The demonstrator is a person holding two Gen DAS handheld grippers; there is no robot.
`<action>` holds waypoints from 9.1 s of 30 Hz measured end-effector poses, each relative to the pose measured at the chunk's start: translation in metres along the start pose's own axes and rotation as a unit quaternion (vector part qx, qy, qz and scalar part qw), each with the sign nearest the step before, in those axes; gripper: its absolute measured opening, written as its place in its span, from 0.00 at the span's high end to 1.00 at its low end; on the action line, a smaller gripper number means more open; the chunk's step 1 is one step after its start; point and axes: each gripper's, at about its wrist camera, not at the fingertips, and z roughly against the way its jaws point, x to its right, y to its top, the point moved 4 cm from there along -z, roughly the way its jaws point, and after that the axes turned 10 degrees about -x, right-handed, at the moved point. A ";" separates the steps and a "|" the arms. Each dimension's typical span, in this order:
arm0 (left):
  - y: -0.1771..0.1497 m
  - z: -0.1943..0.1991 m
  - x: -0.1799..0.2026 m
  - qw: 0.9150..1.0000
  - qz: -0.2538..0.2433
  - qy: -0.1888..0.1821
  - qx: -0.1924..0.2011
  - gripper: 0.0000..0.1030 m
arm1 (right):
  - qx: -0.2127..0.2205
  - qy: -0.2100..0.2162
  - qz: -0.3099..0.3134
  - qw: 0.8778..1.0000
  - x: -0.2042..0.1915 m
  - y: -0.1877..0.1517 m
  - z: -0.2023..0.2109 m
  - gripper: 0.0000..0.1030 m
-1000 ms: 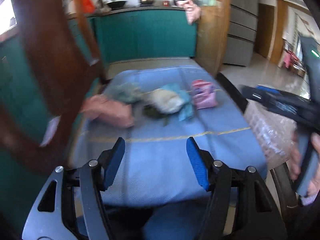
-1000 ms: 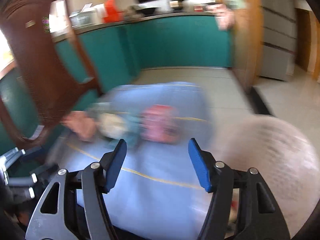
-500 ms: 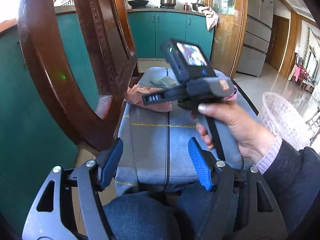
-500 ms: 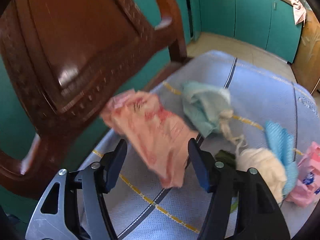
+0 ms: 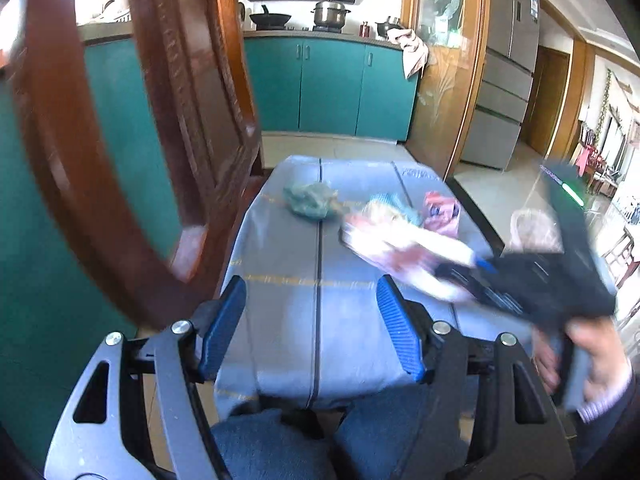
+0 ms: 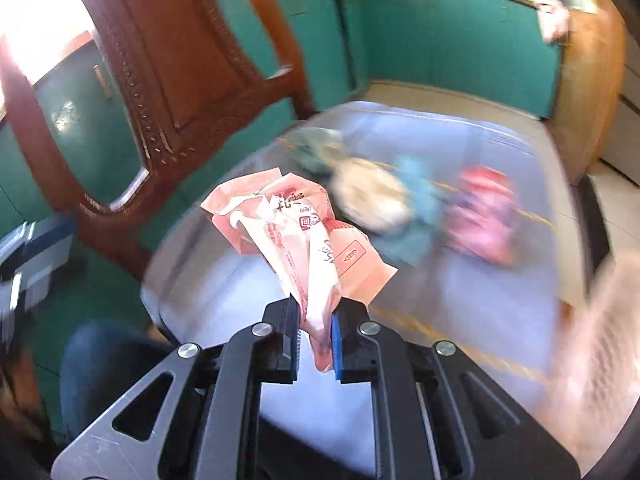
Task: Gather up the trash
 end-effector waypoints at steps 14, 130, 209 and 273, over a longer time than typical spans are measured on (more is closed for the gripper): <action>0.115 -0.182 0.020 0.995 0.068 0.002 -0.078 0.24 | 0.019 -0.041 -0.058 0.997 0.050 -0.065 0.037 0.88; 0.024 -0.048 0.235 0.971 -0.194 -0.137 0.038 0.76 | 0.122 -0.270 -0.249 0.922 0.189 -0.128 0.144 0.61; 0.053 -0.173 0.035 0.984 -0.017 -0.082 -0.157 0.24 | 0.035 -0.124 -0.112 0.985 0.076 0.032 -0.015 0.57; 0.036 -0.103 0.082 0.991 -0.130 -0.008 0.014 0.55 | 0.098 -0.233 -0.103 0.962 0.059 -0.026 0.075 0.57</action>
